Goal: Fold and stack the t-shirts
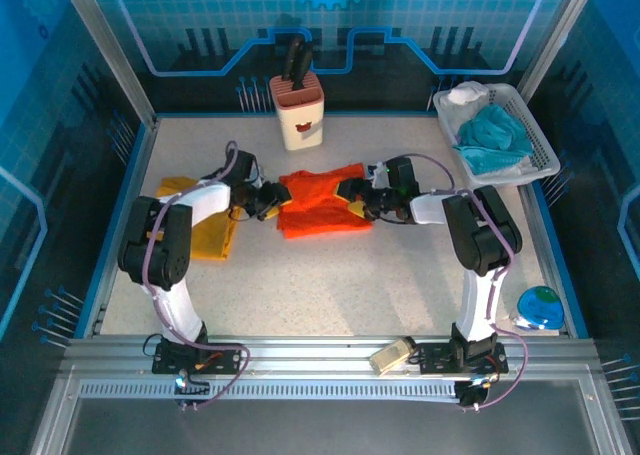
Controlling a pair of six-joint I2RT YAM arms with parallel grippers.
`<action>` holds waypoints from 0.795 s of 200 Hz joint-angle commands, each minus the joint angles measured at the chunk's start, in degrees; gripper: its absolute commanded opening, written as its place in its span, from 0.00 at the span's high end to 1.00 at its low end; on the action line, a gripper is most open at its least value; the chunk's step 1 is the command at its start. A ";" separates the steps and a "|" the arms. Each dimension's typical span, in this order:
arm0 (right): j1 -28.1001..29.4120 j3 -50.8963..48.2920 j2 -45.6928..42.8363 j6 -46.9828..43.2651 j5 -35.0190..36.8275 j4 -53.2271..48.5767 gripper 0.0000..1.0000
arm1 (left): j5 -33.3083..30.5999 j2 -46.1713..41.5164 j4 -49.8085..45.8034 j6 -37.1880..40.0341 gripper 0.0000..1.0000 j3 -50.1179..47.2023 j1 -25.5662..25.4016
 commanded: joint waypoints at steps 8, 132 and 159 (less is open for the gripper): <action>-0.81 2.73 -3.76 -3.17 -3.48 -4.13 0.14 | -6.78 -1.38 -13.96 12.92 0.40 7.49 0.02; -1.17 1.84 -11.16 -5.35 -4.96 -10.38 0.14 | -7.26 12.56 -6.45 15.17 0.27 10.98 -5.75; -1.51 1.71 -11.08 -5.35 -5.29 -10.62 0.14 | -6.87 13.28 -5.96 14.31 0.32 11.84 -7.03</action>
